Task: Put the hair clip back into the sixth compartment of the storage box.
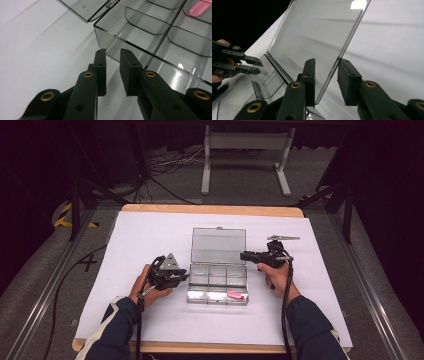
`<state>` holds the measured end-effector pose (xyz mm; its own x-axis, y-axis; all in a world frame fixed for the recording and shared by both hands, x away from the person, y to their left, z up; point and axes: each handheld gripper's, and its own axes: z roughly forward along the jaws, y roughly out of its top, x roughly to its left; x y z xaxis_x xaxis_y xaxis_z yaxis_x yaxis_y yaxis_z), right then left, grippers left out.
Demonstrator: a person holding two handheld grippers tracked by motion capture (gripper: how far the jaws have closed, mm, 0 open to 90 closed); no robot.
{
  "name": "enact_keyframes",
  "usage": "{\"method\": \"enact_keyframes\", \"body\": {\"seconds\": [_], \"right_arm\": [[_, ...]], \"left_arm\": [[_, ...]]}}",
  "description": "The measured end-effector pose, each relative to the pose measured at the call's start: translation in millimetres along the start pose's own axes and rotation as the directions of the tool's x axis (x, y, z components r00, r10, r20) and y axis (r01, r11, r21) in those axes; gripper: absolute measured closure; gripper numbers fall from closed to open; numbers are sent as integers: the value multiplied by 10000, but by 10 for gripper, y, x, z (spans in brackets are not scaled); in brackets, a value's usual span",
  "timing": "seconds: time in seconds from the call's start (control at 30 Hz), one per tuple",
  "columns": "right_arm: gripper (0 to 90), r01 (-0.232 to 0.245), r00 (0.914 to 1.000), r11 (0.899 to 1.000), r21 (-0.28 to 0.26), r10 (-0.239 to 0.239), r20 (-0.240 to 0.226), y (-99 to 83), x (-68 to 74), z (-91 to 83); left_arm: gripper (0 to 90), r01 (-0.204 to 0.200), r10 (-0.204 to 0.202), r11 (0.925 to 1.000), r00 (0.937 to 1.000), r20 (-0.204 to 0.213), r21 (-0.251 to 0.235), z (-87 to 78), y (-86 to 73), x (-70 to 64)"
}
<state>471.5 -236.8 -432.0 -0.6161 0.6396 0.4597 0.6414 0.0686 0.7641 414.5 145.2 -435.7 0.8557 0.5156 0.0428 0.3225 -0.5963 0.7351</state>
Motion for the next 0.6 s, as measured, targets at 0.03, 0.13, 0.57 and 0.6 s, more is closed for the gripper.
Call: {"method": "enact_keyframes", "body": {"seconds": [0.03,0.13,0.57,0.6], "right_arm": [[711,0,10000,10000,0,0,0,0,0,0],[735,270,9996,9995,-147,-271,-21,3,15,-28],[834,1103,9933,9927,-484,-1118,-289,11,64,-126],[838,1132,9928,9923,-494,-1149,-330,9,72,-135]], "left_arm": [[760,0,0,10000,10000,0,0,0,0,0],[760,-6,6,10000,10000,-1,1,-2,0,-1],[762,-3,3,10000,10000,-4,10,-2,0,-3],[762,-15,15,10000,10000,-16,17,-3,2,-5]]}}
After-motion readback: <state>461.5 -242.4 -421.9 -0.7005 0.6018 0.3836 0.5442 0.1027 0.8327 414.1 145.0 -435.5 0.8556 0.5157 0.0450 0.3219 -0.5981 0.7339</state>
